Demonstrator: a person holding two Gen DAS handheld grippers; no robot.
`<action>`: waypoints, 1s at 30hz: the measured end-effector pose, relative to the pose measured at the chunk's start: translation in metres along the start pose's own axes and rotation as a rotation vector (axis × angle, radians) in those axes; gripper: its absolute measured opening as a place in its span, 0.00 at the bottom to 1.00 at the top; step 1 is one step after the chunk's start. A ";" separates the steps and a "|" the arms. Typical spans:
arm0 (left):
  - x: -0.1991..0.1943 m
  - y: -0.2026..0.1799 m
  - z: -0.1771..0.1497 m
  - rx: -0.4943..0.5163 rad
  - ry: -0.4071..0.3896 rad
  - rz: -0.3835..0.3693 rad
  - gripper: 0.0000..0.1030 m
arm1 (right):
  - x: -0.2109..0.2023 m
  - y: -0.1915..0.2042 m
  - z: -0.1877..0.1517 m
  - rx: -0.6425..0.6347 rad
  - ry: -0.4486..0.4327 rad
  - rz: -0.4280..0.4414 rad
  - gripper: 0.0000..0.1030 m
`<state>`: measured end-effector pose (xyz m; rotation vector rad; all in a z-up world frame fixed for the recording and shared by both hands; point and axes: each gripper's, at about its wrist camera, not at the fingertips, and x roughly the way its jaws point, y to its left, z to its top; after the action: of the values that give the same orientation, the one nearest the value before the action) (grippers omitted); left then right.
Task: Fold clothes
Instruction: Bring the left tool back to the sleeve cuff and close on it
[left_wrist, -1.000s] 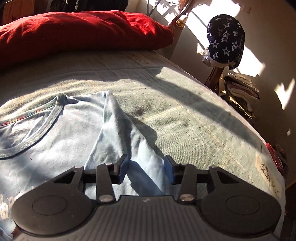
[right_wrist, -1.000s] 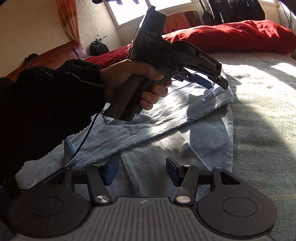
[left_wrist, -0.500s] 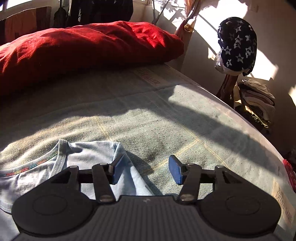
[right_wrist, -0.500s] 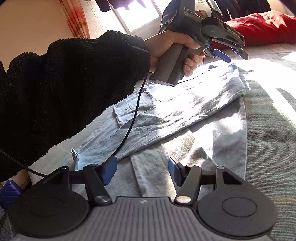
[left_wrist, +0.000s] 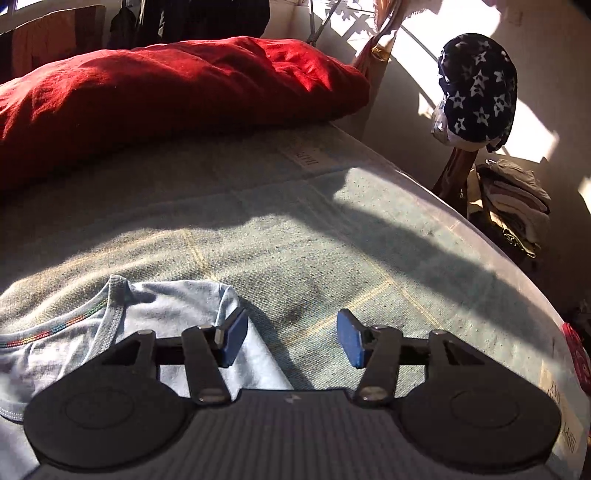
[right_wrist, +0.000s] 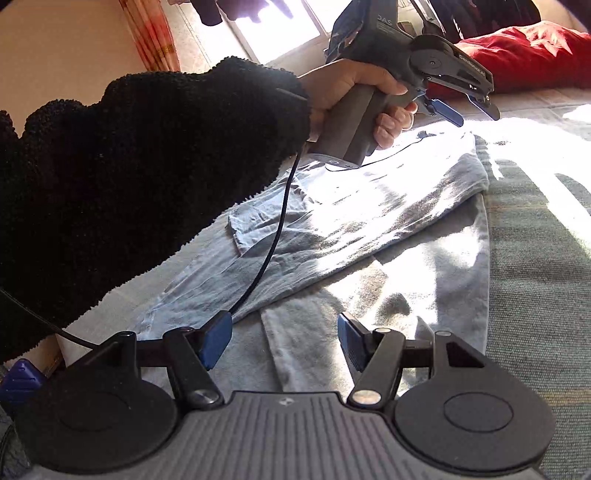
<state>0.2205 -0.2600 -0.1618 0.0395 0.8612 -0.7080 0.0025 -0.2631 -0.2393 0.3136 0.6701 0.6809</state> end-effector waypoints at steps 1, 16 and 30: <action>-0.006 -0.002 -0.005 -0.007 0.020 -0.019 0.55 | -0.001 0.000 0.000 0.000 -0.001 0.001 0.66; -0.052 -0.031 -0.030 -0.075 0.106 -0.050 0.58 | -0.029 0.025 0.004 -0.022 -0.021 -0.074 0.66; -0.214 0.019 -0.178 -0.039 0.085 0.188 0.41 | -0.063 0.085 0.001 -0.078 -0.051 -0.097 0.66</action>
<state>0.0161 -0.0716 -0.1338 0.1149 0.9392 -0.5164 -0.0738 -0.2420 -0.1696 0.2245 0.6052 0.6031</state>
